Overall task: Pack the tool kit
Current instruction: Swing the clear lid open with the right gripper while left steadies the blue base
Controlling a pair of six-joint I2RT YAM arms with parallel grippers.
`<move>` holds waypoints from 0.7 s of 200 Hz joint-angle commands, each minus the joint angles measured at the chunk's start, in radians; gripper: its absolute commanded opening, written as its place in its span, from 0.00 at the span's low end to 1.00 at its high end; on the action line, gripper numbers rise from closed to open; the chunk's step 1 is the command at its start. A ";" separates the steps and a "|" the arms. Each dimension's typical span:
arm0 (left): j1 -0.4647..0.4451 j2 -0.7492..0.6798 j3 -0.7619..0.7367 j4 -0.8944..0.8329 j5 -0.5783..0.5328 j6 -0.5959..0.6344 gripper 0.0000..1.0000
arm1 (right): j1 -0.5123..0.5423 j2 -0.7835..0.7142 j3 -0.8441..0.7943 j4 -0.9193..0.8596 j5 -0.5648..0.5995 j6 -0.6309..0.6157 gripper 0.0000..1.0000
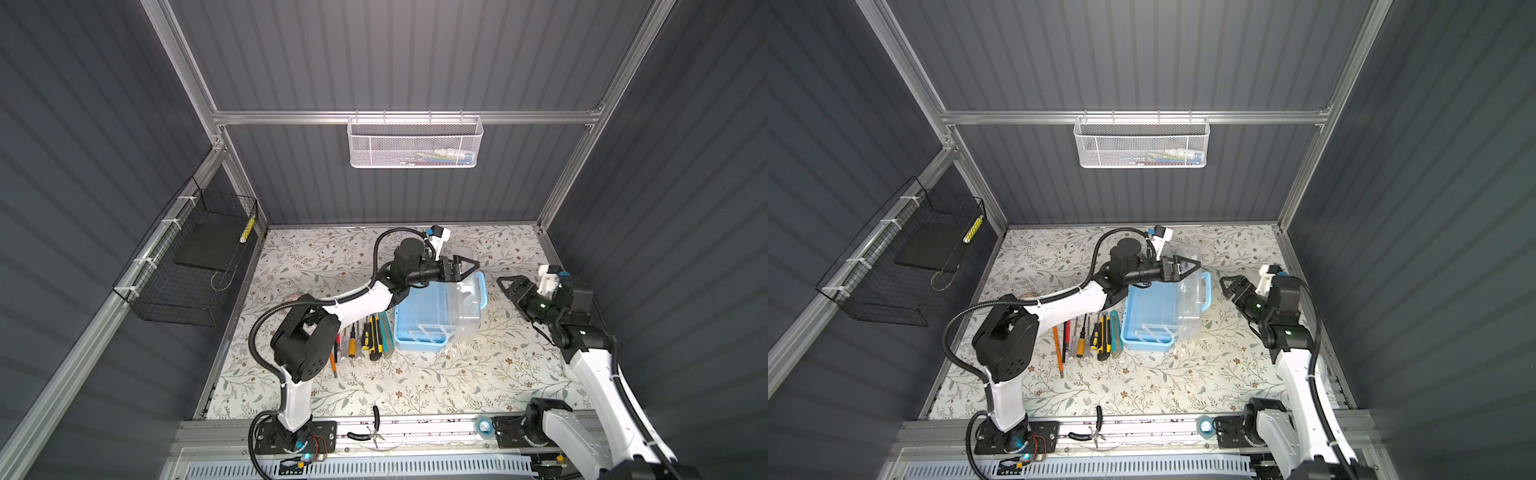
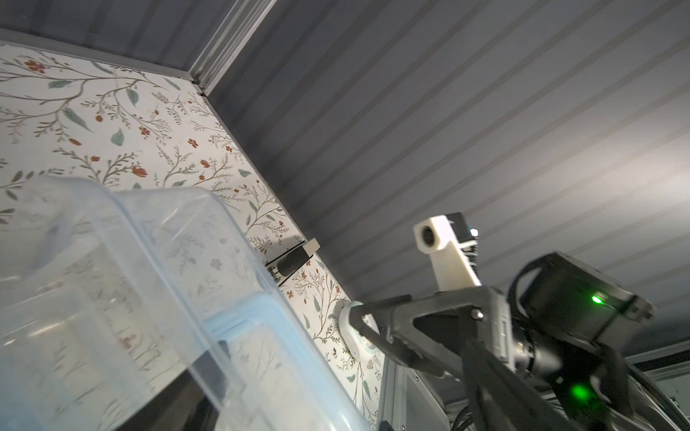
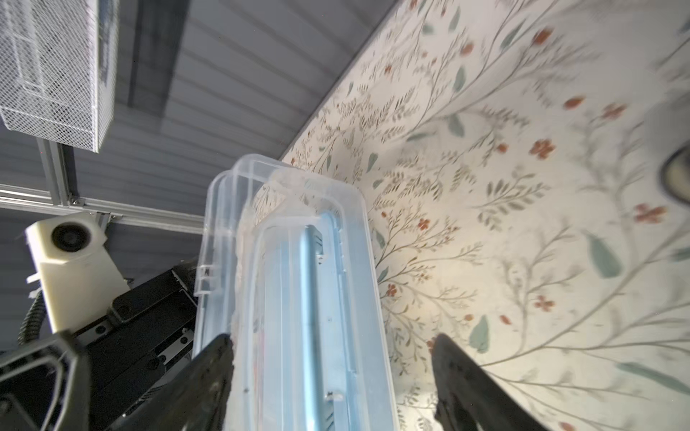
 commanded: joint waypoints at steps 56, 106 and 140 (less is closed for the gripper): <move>0.015 -0.063 0.072 -0.283 -0.161 0.176 1.00 | -0.027 -0.086 0.034 -0.159 0.007 -0.130 0.81; 0.150 -0.358 -0.252 -0.410 -0.356 0.177 0.97 | 0.190 -0.046 0.138 -0.279 0.113 -0.259 0.77; 0.157 -0.578 -0.396 -0.693 -0.618 0.195 0.88 | 0.499 0.046 0.206 -0.316 0.303 -0.265 0.75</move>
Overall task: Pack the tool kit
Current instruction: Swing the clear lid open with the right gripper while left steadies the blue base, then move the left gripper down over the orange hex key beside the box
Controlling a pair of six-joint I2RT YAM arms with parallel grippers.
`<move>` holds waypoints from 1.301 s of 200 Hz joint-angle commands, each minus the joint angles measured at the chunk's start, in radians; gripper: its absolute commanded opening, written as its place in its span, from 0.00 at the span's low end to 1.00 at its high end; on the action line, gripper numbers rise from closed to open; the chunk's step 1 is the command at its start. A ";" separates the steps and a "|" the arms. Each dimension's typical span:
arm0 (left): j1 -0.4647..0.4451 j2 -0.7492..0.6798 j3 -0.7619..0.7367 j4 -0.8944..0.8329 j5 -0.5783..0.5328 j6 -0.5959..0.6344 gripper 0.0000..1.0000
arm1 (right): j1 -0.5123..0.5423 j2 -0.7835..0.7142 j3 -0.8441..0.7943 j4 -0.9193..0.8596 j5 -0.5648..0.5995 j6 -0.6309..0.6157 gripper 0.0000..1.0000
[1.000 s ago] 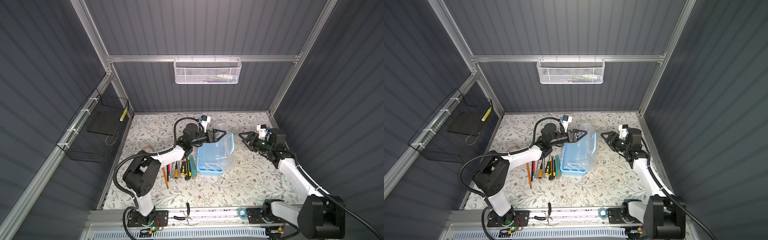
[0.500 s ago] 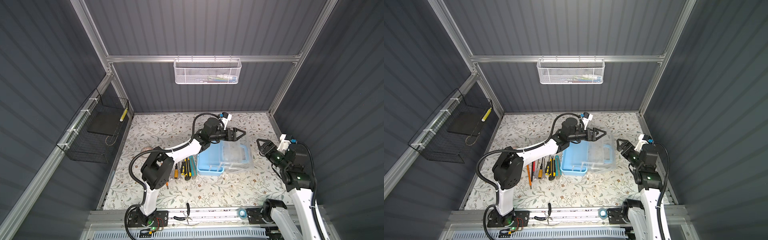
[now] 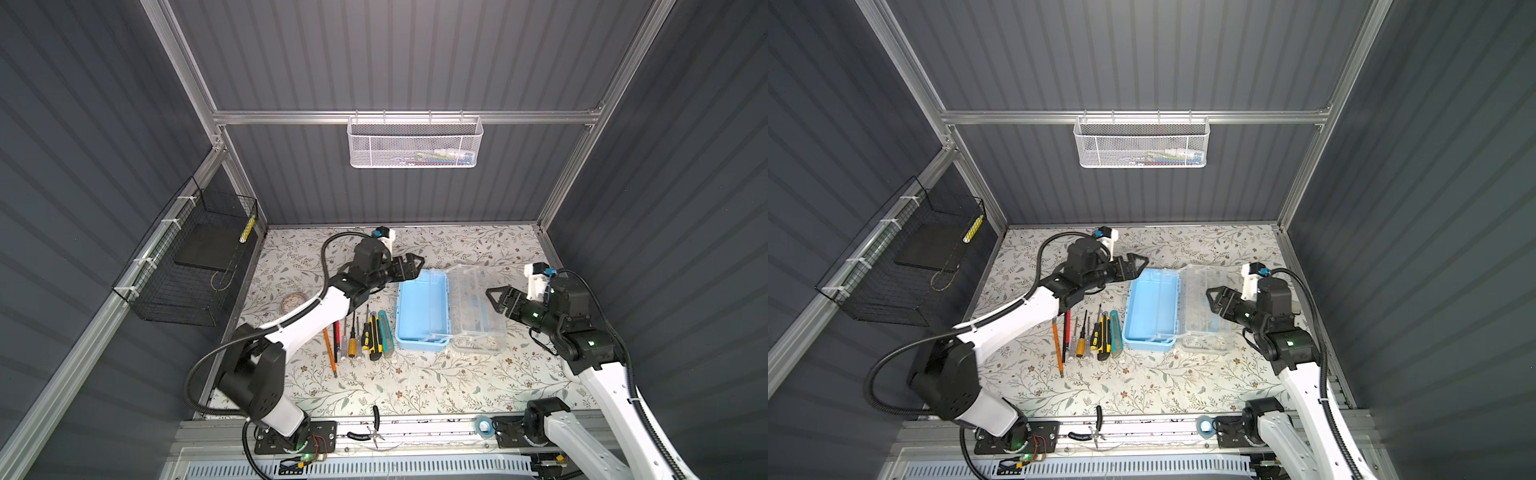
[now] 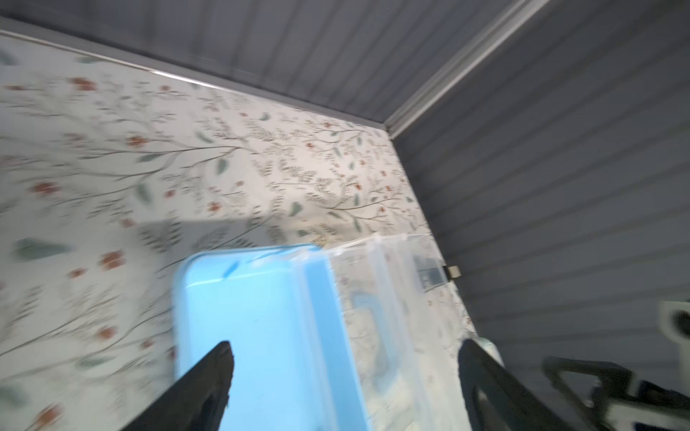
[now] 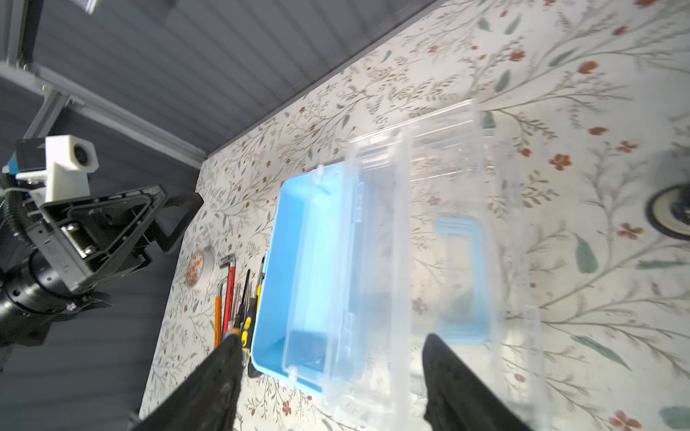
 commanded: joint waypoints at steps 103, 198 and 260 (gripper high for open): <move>0.067 -0.351 -0.404 -0.517 -0.490 -0.135 0.34 | 0.336 0.352 0.094 0.031 0.165 -0.033 0.76; 0.319 -0.204 -0.458 -0.381 -0.278 -0.065 0.32 | 0.337 0.511 0.131 0.101 0.132 -0.018 0.76; 0.382 -0.136 -0.519 -0.311 -0.225 -0.070 0.31 | 0.337 0.537 0.142 0.100 0.109 -0.001 0.76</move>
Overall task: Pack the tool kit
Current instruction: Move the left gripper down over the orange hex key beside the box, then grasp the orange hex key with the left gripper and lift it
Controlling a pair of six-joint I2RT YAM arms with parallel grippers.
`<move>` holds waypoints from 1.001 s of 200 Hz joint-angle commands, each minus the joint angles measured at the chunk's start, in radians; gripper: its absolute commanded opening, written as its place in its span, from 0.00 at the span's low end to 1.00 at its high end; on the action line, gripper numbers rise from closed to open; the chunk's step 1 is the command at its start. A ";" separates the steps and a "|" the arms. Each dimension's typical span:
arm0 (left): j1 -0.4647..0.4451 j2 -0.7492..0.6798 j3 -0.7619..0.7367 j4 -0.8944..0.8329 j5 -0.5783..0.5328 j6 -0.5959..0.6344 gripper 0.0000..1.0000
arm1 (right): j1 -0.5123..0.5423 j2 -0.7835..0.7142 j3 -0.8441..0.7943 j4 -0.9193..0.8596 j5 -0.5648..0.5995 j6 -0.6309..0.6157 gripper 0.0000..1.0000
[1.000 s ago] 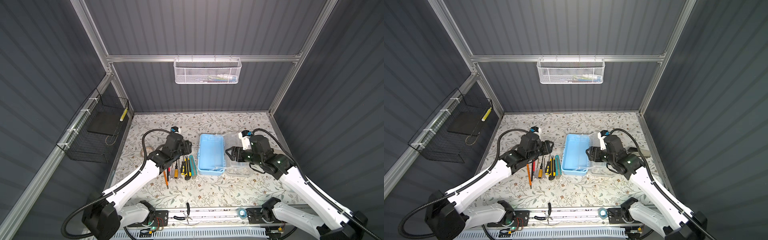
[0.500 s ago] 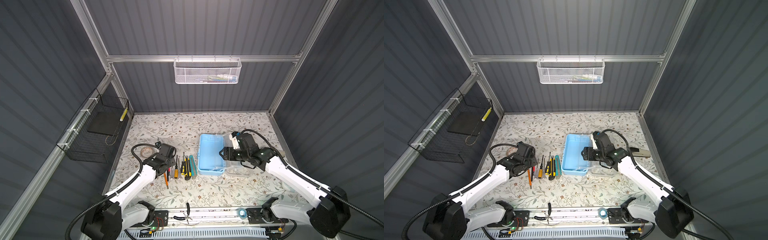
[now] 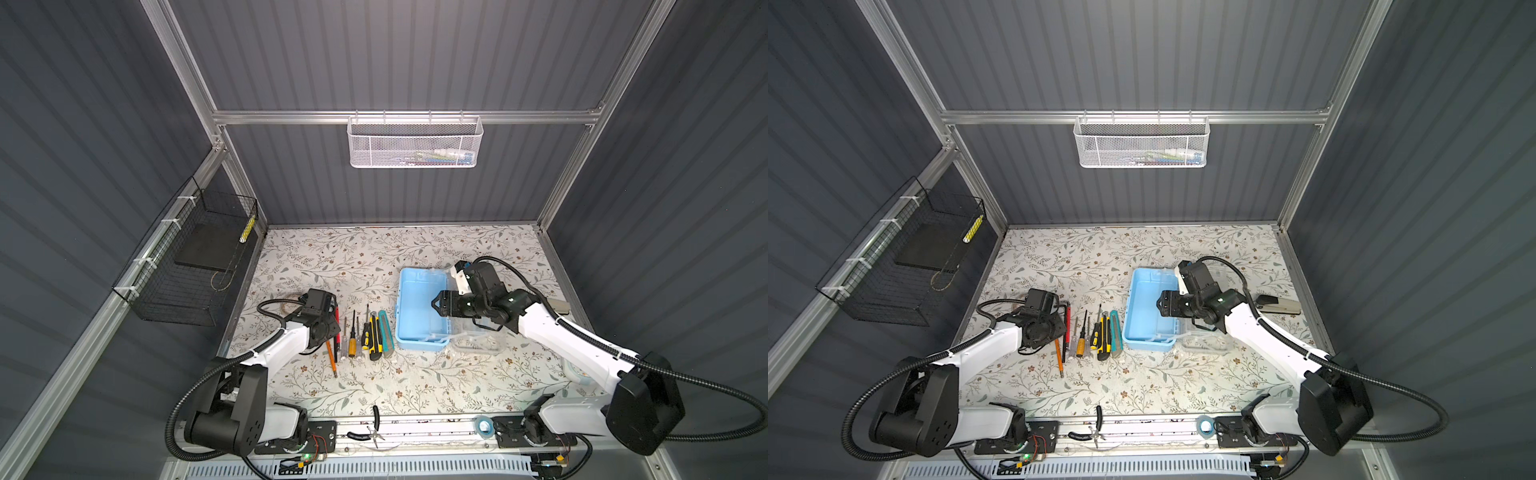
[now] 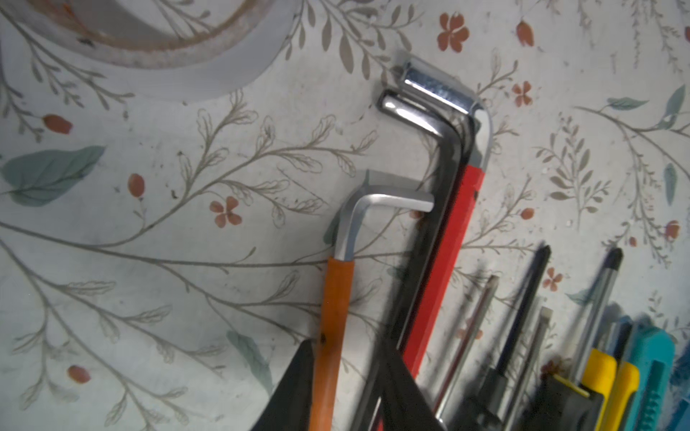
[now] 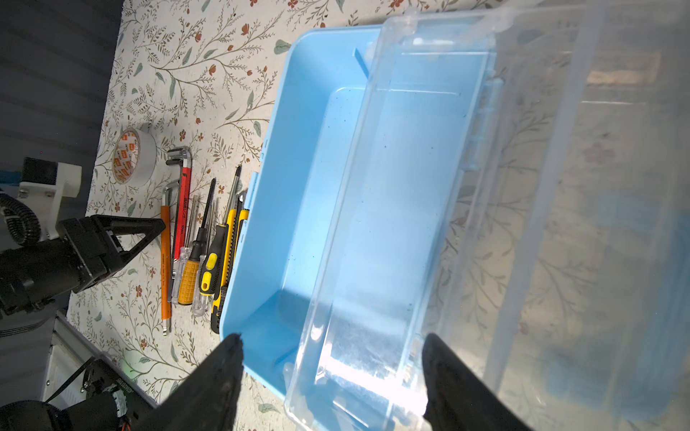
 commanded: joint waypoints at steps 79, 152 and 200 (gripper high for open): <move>0.015 0.022 -0.016 -0.008 0.021 0.052 0.20 | 0.000 0.016 0.000 0.054 -0.005 0.015 0.77; 0.015 0.026 0.034 -0.093 -0.026 0.131 0.13 | -0.025 0.027 -0.027 0.100 -0.050 0.034 0.77; 0.015 0.023 0.094 -0.140 -0.049 0.201 0.00 | -0.043 0.033 -0.040 0.123 -0.082 0.050 0.77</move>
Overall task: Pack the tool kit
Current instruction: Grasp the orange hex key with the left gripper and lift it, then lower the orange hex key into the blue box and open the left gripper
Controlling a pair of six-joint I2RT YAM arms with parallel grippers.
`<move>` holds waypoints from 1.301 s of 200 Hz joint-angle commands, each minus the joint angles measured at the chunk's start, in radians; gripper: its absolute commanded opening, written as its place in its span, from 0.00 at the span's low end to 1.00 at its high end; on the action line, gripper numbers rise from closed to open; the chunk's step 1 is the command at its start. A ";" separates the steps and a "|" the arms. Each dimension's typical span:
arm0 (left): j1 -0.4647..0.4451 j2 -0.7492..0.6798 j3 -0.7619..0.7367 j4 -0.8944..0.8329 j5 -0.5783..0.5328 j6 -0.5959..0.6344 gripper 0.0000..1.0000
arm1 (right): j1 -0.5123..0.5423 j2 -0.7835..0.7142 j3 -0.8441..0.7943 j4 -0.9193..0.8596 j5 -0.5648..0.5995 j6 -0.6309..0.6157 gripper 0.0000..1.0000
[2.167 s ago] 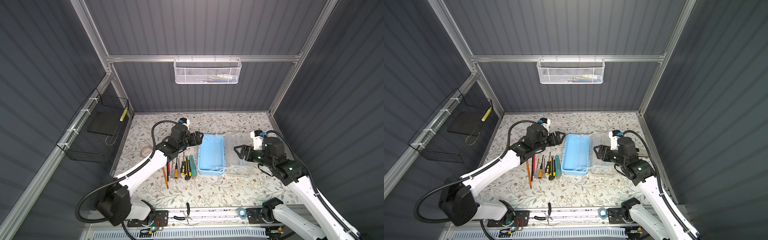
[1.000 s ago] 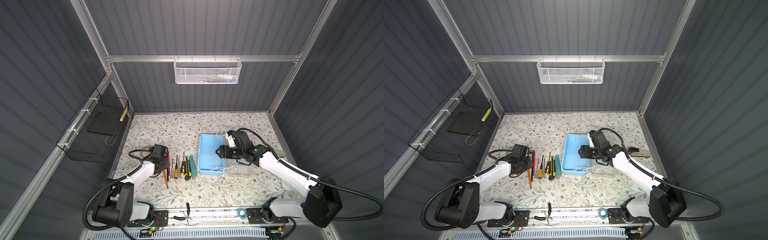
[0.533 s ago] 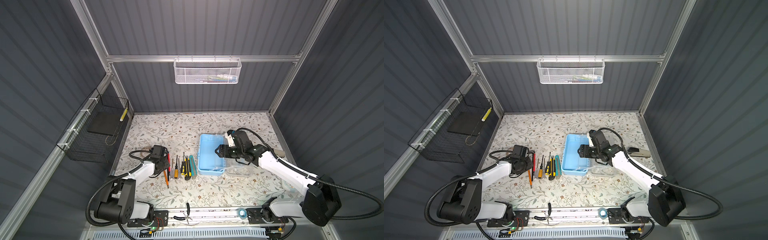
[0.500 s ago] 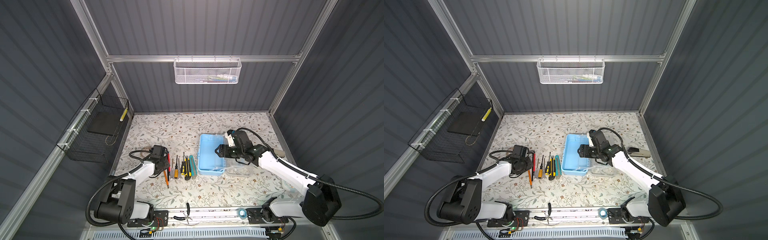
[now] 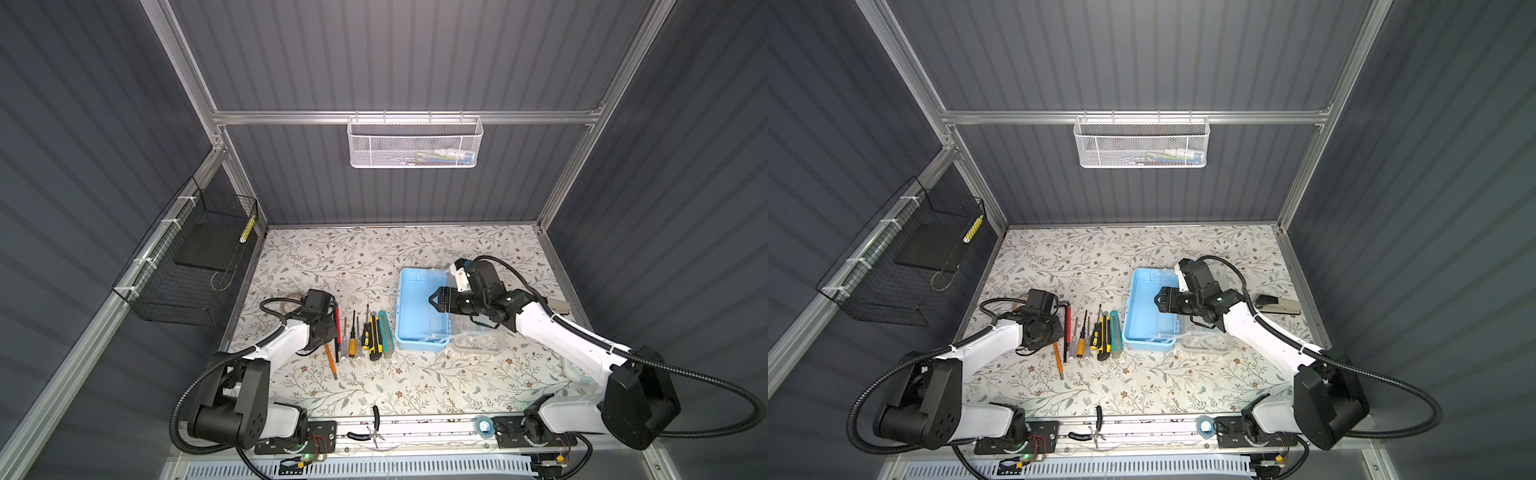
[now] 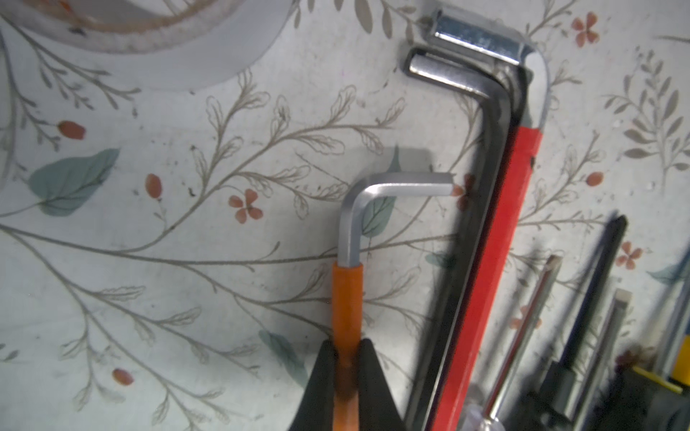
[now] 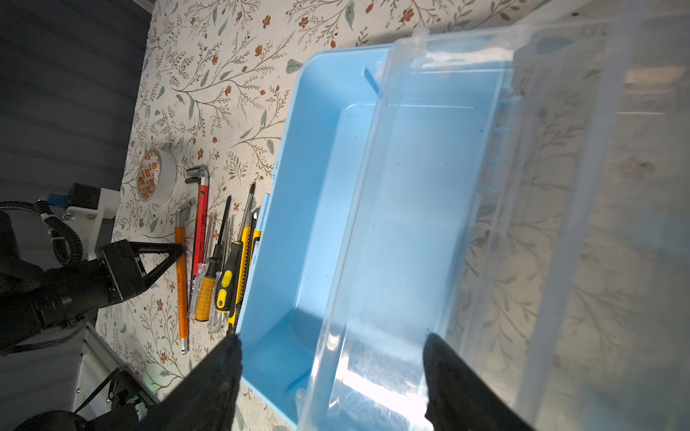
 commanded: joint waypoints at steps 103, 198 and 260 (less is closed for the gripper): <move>-0.113 -0.122 0.372 -0.153 0.140 0.078 0.00 | -0.062 -0.096 0.002 -0.007 -0.027 0.013 0.77; -0.446 0.313 0.657 0.211 0.212 -0.098 0.00 | -0.186 -0.196 -0.045 -0.004 -0.086 0.001 0.77; -0.478 0.478 0.683 0.225 0.123 -0.136 0.00 | -0.203 -0.194 -0.106 0.025 -0.107 0.010 0.77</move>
